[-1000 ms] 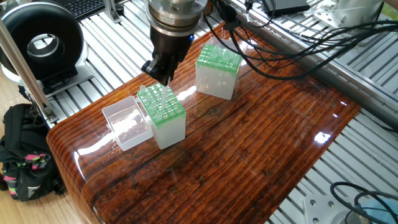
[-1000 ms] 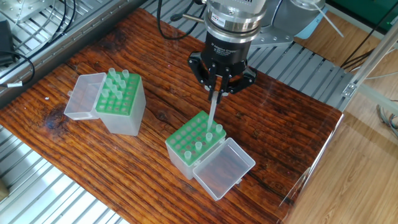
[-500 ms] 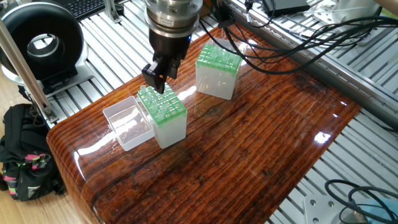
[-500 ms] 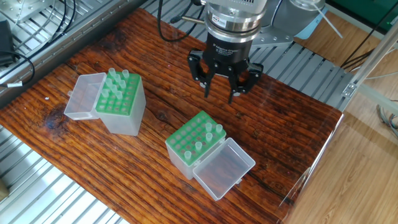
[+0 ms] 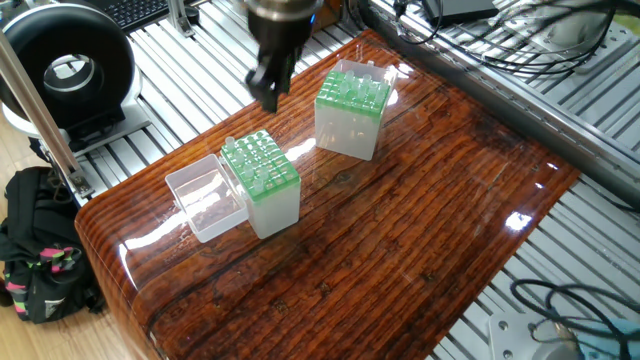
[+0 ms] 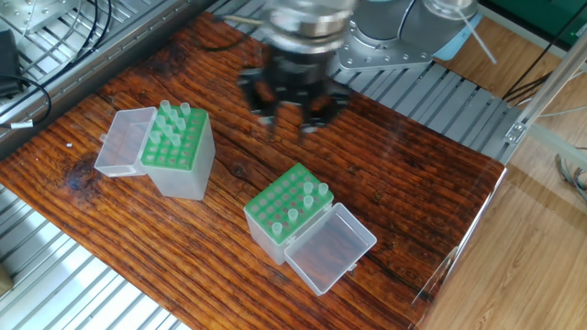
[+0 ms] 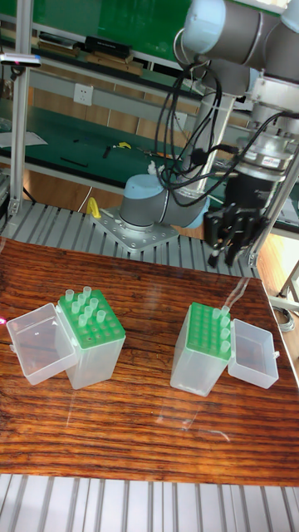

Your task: Transfer all large pipette tips from one holder to another

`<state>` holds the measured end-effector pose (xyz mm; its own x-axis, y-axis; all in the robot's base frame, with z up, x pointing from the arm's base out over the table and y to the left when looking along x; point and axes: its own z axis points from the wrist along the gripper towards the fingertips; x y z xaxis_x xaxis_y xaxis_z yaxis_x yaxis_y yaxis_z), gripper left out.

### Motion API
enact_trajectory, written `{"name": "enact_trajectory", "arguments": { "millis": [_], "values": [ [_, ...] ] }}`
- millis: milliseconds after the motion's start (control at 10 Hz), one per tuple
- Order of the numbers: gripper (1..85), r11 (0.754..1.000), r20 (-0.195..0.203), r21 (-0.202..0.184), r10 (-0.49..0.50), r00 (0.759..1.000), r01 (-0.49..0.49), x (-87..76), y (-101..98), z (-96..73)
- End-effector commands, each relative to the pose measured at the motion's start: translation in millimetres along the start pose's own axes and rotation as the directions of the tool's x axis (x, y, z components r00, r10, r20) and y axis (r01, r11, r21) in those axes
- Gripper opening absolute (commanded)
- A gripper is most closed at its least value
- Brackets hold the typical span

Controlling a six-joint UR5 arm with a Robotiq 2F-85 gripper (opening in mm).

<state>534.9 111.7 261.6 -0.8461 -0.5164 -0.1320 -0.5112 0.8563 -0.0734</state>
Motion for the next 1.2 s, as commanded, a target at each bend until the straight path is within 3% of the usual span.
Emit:
{"name": "enact_trajectory", "arguments": {
  "millis": [0, 200, 300, 400, 600, 800, 900, 1000, 1100],
  "values": [
    [39.0, 0.978, 0.006, 0.021, -0.209, 0.978, 0.209, -2.9, -72.1, 24.5],
    [32.0, 0.964, -0.058, 0.037, -0.261, 0.964, 0.263, 13.5, -107.9, 35.6],
    [31.3, 0.961, -0.065, 0.047, -0.268, 0.961, 0.271, 14.7, -116.9, 45.2],
    [30.0, 0.959, -0.057, 0.062, -0.274, 0.96, 0.277, 10.9, -122.0, 53.7],
    [28.0, 0.954, -0.064, 0.071, -0.288, 0.955, 0.293, 12.6, -129.7, 50.8],
    [26.3, 0.945, -0.048, 0.076, -0.315, 0.948, 0.318, 15.3, -142.5, 67.5],
    [26.3, 0.948, -0.031, 0.065, -0.311, 0.95, 0.313, 13.9, -139.3, 71.7],
    [29.7, 0.957, -0.02, -0.015, -0.29, 0.957, 0.29, 17.6, -118.3, 72.3],
    [31.7, 0.967, -0.042, -0.079, -0.245, 0.969, 0.241, 27.0, -103.3, 71.4]
  ]
}}
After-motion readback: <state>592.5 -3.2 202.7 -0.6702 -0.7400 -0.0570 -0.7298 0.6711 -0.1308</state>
